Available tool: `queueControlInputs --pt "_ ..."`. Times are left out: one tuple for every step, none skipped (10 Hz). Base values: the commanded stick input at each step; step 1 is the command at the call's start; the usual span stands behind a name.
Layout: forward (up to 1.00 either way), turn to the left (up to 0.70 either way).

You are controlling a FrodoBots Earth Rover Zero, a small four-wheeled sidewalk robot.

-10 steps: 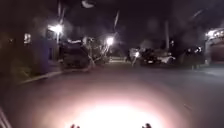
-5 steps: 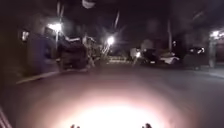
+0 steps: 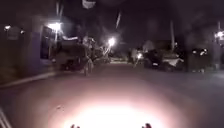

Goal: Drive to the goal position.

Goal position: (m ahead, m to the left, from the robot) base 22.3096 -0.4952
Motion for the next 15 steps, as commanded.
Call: queueControlInputs --pt "0.70 -0.30" --pt "0.70 -0.24" --pt "0.70 -0.18" --pt "0.70 -0.12" --pt "0.70 0.00" --pt "0.70 0.00" --pt "0.70 0.00" --pt "0.70 0.00" --pt "0.70 0.00" --pt "0.70 0.00" --pt "0.70 0.00" --pt "0.70 0.00" --pt "0.70 0.00" --pt "0.70 0.00" --pt "0.70 0.00"
